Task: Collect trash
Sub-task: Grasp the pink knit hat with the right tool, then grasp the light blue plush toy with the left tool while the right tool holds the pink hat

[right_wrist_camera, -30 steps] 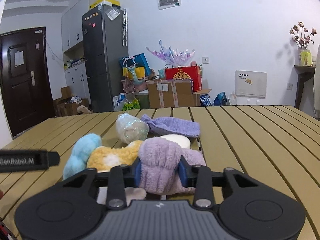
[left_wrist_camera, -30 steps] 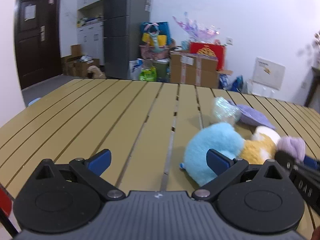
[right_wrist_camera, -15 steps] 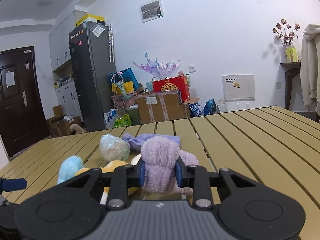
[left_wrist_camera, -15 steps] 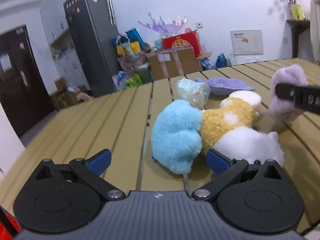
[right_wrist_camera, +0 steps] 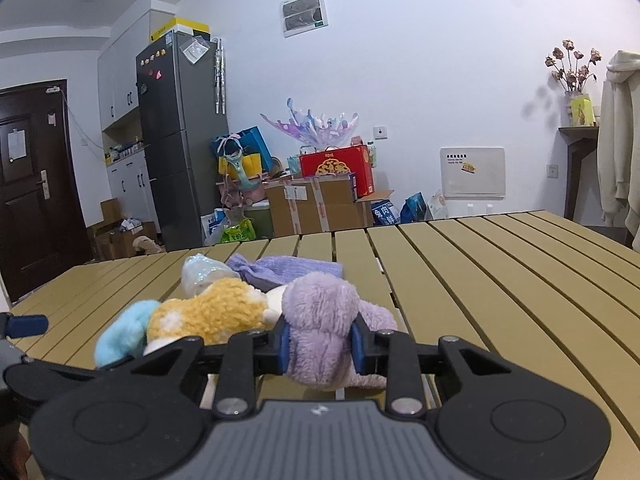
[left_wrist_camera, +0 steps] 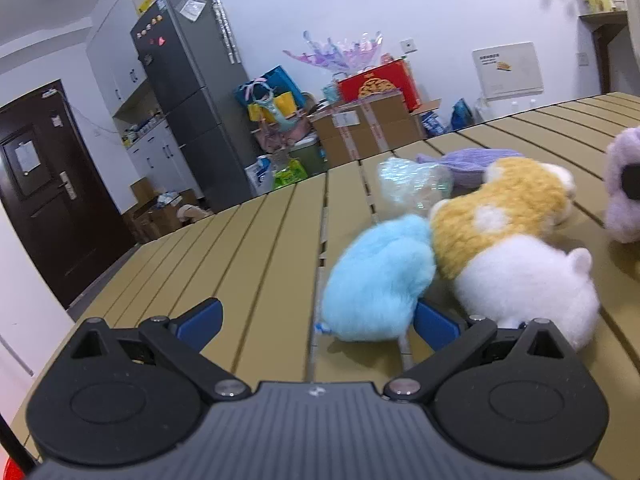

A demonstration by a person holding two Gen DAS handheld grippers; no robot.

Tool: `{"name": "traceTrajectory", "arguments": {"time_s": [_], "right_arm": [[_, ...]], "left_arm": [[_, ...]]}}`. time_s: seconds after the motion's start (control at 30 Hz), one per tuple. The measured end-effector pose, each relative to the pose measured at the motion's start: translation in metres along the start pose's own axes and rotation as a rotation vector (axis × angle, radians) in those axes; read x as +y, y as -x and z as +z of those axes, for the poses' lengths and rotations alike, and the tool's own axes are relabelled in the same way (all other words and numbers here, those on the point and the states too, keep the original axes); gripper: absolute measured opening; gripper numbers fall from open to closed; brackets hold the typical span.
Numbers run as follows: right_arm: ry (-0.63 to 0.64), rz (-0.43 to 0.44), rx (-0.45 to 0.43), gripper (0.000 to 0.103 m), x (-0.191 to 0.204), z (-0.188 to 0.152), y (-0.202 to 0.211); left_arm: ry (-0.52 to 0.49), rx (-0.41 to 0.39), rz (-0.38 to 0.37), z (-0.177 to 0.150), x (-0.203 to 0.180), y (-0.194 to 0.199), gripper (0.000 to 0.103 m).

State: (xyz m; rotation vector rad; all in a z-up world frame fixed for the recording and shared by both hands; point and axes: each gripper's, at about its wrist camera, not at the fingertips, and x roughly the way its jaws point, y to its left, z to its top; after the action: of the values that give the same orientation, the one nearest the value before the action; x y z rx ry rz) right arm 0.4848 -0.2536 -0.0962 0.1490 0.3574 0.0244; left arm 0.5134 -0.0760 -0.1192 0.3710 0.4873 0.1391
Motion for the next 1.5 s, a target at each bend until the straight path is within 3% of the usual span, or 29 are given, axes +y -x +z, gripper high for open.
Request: {"name": "traceTrajectory", "arguments": {"time_s": [0.1, 0.2, 0.23, 0.27, 0.37, 0.73, 0.8, 0.83, 0.87, 0.93, 1.03, 1.2, 1.3, 1.37, 1.4, 1.43, 1.5], "right_arm": [[0.008, 0.000, -0.002, 0.028, 0.002, -0.003, 0.001], [0.015, -0.001, -0.001, 0.028, 0.006, -0.003, 0.001], [0.016, -0.002, 0.000, 0.028, 0.006, -0.002, -0.001], [0.017, -0.001, 0.000, 0.028, 0.006, -0.002, -0.001], [0.021, 0.000, 0.002, 0.028, 0.007, -0.004, -0.002], [0.017, -0.001, -0.005, 0.028, 0.001, -0.001, 0.003], [0.012, -0.003, -0.004, 0.028, -0.001, 0.000, 0.003], [0.009, -0.005, -0.003, 0.028, -0.001, -0.001, 0.002], [0.005, -0.006, -0.002, 0.028, -0.001, -0.001, 0.002], [0.003, -0.009, -0.002, 0.028, -0.002, -0.001, 0.001], [0.003, -0.016, -0.005, 0.028, -0.004, 0.001, 0.000], [-0.016, -0.027, -0.007, 0.028, -0.014, 0.004, -0.006], [-0.026, -0.030, -0.010, 0.028, -0.018, 0.006, -0.010], [-0.033, -0.032, -0.011, 0.028, -0.022, 0.006, -0.012], [-0.033, -0.033, -0.010, 0.028, -0.023, 0.006, -0.014], [-0.033, -0.033, -0.008, 0.028, -0.023, 0.006, -0.015], [-0.035, -0.031, -0.005, 0.028, -0.024, 0.006, -0.017]], "left_arm": [[-0.021, -0.027, -0.010, -0.001, 0.001, 0.000, 0.095], [-0.039, -0.006, -0.093, -0.002, 0.002, -0.006, 0.044], [-0.027, 0.017, -0.117, -0.003, 0.005, -0.011, 0.019], [-0.002, 0.035, -0.143, -0.003, 0.011, -0.014, 0.012], [0.038, 0.025, -0.155, -0.004, 0.024, -0.015, 0.004], [0.084, 0.009, -0.192, -0.002, 0.063, 0.006, 0.003], [0.122, 0.009, -0.209, 0.000, 0.068, 0.007, 0.010], [0.143, 0.013, -0.212, 0.001, 0.070, 0.007, 0.032], [0.157, 0.011, -0.211, 0.001, 0.070, 0.006, 0.063], [0.186, 0.000, -0.189, 0.002, 0.066, 0.006, 0.084], [0.220, 0.031, -0.214, 0.009, 0.060, -0.008, 0.084], [0.301, 0.125, -0.260, 0.024, 0.054, -0.042, 0.098], [0.315, 0.177, -0.258, 0.031, 0.048, -0.059, 0.099], [0.287, 0.225, -0.226, 0.033, 0.040, -0.068, 0.095], [0.290, 0.233, -0.231, 0.032, 0.039, -0.071, 0.092], [0.308, 0.233, -0.261, 0.030, 0.041, -0.071, 0.081], [0.315, 0.229, -0.273, 0.028, 0.043, -0.068, 0.076]]}}
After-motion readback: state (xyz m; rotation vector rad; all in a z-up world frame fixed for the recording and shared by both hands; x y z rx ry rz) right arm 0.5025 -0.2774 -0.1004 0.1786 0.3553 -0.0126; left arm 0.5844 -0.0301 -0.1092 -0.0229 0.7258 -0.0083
